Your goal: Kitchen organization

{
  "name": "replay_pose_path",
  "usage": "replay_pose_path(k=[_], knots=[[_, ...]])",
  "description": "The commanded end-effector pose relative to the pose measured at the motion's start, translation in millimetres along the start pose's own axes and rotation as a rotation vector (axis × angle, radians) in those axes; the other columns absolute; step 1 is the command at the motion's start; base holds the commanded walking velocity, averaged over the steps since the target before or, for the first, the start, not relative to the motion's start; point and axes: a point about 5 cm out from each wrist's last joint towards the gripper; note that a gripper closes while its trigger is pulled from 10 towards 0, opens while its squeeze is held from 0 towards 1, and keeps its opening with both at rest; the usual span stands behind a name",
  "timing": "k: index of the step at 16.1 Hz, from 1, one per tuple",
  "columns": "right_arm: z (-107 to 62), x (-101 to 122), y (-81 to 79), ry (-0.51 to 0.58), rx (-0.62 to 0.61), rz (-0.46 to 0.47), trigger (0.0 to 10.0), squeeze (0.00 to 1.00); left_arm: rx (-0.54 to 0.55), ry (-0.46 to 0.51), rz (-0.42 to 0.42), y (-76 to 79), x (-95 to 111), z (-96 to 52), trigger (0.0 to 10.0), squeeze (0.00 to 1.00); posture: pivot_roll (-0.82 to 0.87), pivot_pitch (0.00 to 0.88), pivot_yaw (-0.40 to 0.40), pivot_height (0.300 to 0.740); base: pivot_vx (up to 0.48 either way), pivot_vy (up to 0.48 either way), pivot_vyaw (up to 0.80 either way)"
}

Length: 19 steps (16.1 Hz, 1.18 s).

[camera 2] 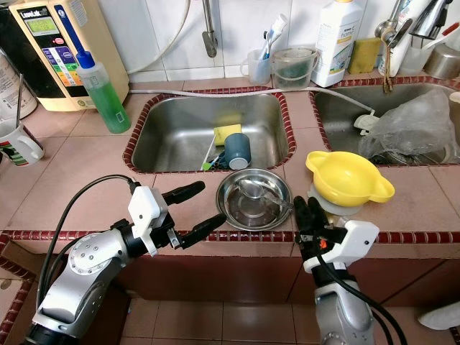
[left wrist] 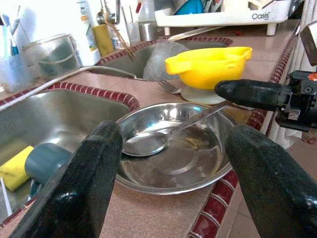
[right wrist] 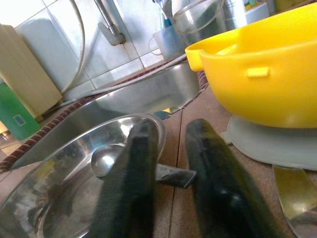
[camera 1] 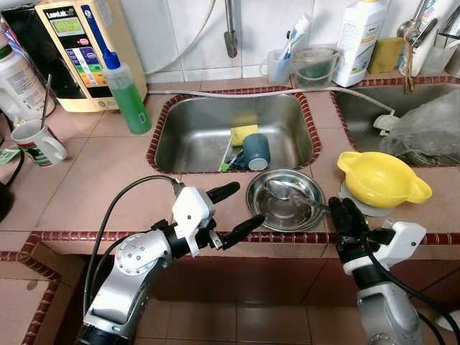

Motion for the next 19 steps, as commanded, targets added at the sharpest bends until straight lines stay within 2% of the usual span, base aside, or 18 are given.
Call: replay_pose_path(k=[1, 4, 5, 6, 7, 8, 9, 10, 11, 12, 13, 14, 15, 18, 19], knots=[[-1.2, -5.1, -1.3, -0.025, 0.006, 0.010, 0.4, 0.00, 0.011, 0.005, 0.009, -1.8, 3.9, -4.9, 10.0, 0.00, -0.12, 0.110, 0.122, 0.740, 0.000, 0.000, 0.00], [-1.5, -7.8, -0.9, -0.032, 0.001, 0.015, 2.0, 0.00, 0.014, 0.005, 0.006, -2.0, 4.0, -5.4, 10.0, 0.00, -0.12, 0.107, 0.122, 0.740, 0.000, 0.000, 0.00], [-1.6, -8.5, -0.7, -0.034, 0.001, 0.016, 3.5, 0.00, 0.016, 0.005, 0.005, -2.0, 3.9, -5.5, 10.0, 0.00, -0.12, 0.106, 0.121, 0.740, 0.000, 0.000, 0.00], [-1.4, -8.5, -0.7, -0.034, 0.001, 0.017, 3.5, 0.00, 0.016, 0.005, 0.005, -1.9, 4.0, -5.6, 10.0, 0.00, -0.12, 0.106, 0.121, 0.740, 0.000, 0.000, 0.00], [-1.0, -8.3, -0.9, -0.033, 0.001, 0.017, 4.2, 0.00, 0.017, 0.005, 0.004, -1.9, 4.1, -5.6, 10.0, 0.00, -0.12, 0.105, 0.121, 0.740, 0.000, 0.000, 0.00], [-0.3, -7.7, -1.3, -0.028, 0.006, 0.019, 3.6, 0.00, 0.017, 0.006, 0.004, -1.6, 4.2, -5.5, 10.0, 0.00, -0.12, 0.105, 0.120, 0.740, 0.000, 0.000, 0.00], [0.4, -6.5, -2.3, -0.019, 0.012, 0.028, 3.6, 0.00, 0.016, 0.006, 0.002, -1.3, 4.3, -5.5, 10.0, 0.00, -0.12, 0.106, 0.121, 0.740, 0.000, 0.000, 0.00], [0.5, -6.2, -2.4, -0.019, 0.011, 0.027, 0.0, 0.00, 0.016, 0.006, 0.002, -1.2, 4.5, -5.6, 10.0, 0.00, -0.12, 0.107, 0.119, 0.740, 0.000, 0.000, 0.00], [0.5, -6.2, -2.4, -0.019, 0.011, 0.027, 0.0, 0.00, 0.016, 0.006, 0.002, -1.2, 4.5, -5.6, 10.0, 0.00, -0.12, 0.107, 0.119, 0.740, 0.000, 0.000, 0.00], [0.0, -6.3, -2.3, -0.023, 0.008, 0.029, 1.1, 0.00, 0.018, 0.007, 0.002, -1.6, 4.5, -5.7, 10.0, 0.00, -0.12, 0.108, 0.116, 0.740, 0.000, 0.000, 0.00], [-0.3, -6.5, -2.4, -0.025, 0.008, 0.031, 1.1, 0.00, 0.019, 0.007, 0.002, -1.7, 4.5, -5.7, 10.0, 0.00, -0.12, 0.108, 0.116, 0.740, 0.000, 0.000, 0.00], [-1.9, -8.0, -2.0, -0.040, -0.003, 0.037, 6.6, 0.00, 0.020, 0.008, 0.004, -1.9, 4.7, -5.5, 10.0, 0.00, -0.12, 0.108, 0.114, 0.740, 0.000, 0.000, 0.00], [-3.0, -8.3, -2.7, -0.044, -0.005, 0.041, 9.8, 0.00, 0.021, 0.008, 0.005, -1.9, 4.9, -5.4, 10.0, 0.00, -0.12, 0.108, 0.114, 0.740, 0.000, 0.000, 0.00], [-7.3, -10.3, -6.7, -0.059, 0.004, 0.038, 10.0, 0.00, 0.023, 0.010, 0.006, -2.1, 5.2, -5.2, 10.0, 0.00, -0.12, 0.109, 0.109, 0.740, 0.000, 0.000, 0.00], [-16.3, -13.4, -12.5, -0.082, 0.024, 0.029, 10.0, 0.00, 0.025, 0.012, 0.006, -2.4, 5.4, -5.1, 10.0, 0.00, -0.12, 0.111, 0.107, 0.740, 0.000, 0.000, 0.00]])
Point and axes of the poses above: a point about 5 cm out from each wrist's last joint towards the gripper, its own z axis pointing out of the wrist towards the gripper, its own x axis along the axis of the wrist's last joint, y = z × x, and after that the axes turned 12 degrees about -z, right-handed
